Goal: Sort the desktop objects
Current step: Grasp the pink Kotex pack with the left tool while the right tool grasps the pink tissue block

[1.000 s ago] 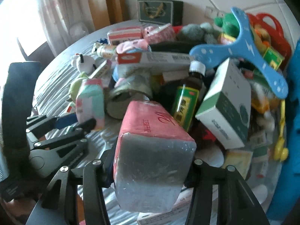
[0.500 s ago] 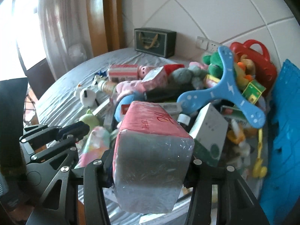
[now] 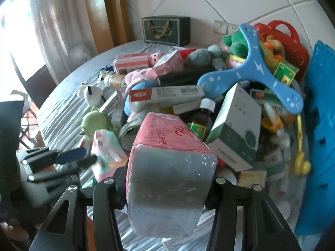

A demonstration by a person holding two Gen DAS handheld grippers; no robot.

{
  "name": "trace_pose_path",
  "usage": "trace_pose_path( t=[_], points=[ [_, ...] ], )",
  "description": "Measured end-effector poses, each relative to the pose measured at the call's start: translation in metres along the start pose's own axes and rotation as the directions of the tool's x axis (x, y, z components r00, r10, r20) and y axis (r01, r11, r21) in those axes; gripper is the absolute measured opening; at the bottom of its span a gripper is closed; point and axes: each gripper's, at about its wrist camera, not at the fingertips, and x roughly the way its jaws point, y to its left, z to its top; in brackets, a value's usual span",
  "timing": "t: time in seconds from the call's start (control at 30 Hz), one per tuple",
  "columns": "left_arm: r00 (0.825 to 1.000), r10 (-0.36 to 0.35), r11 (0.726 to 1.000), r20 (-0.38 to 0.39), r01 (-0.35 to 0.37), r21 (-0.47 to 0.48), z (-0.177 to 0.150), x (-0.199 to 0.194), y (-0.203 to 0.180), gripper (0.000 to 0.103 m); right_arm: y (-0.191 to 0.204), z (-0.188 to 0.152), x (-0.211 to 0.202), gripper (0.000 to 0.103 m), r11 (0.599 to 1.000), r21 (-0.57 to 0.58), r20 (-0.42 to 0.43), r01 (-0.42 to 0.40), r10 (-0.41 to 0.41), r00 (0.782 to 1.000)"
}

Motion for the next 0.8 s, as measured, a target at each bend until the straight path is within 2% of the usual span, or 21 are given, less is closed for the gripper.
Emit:
trace_pose_path(
  t=[0.07, 0.33, 0.5, 0.63, 0.8],
  points=[
    [1.000, 0.013, 0.999, -0.014, -0.012, 0.036, -0.005, 0.005, -0.005, 0.061, 0.001, -0.002, 0.001, 0.050, 1.000, 0.002, -0.002, -0.005, 0.005, 1.000],
    [0.997, 0.026, 0.996, -0.066, -0.020, 0.092, 0.002, 0.031, -0.008, 0.062, 0.003, -0.009, 0.004, 0.051, 1.000, 0.025, -0.009, -0.004, 0.004, 1.000],
    [0.996, 0.078, 0.985, -0.048, -0.069, 0.158, 0.009, 0.042, -0.014, 0.065, 0.006, -0.006, 0.011, 0.051, 0.999, 0.039, -0.020, 0.022, -0.021, 1.000],
    [0.999, 0.029, 0.989, -0.028, -0.024, 0.149, 0.014, 0.043, -0.002, 0.065, 0.012, -0.005, 0.020, 0.051, 0.998, 0.048, -0.034, 0.048, -0.046, 0.998],
    [1.000, -0.025, 0.991, 0.007, 0.024, 0.132, 0.015, 0.034, 0.008, 0.054, 0.018, 0.001, 0.016, 0.051, 0.995, 0.053, -0.018, 0.087, -0.087, 0.996]
  ],
)
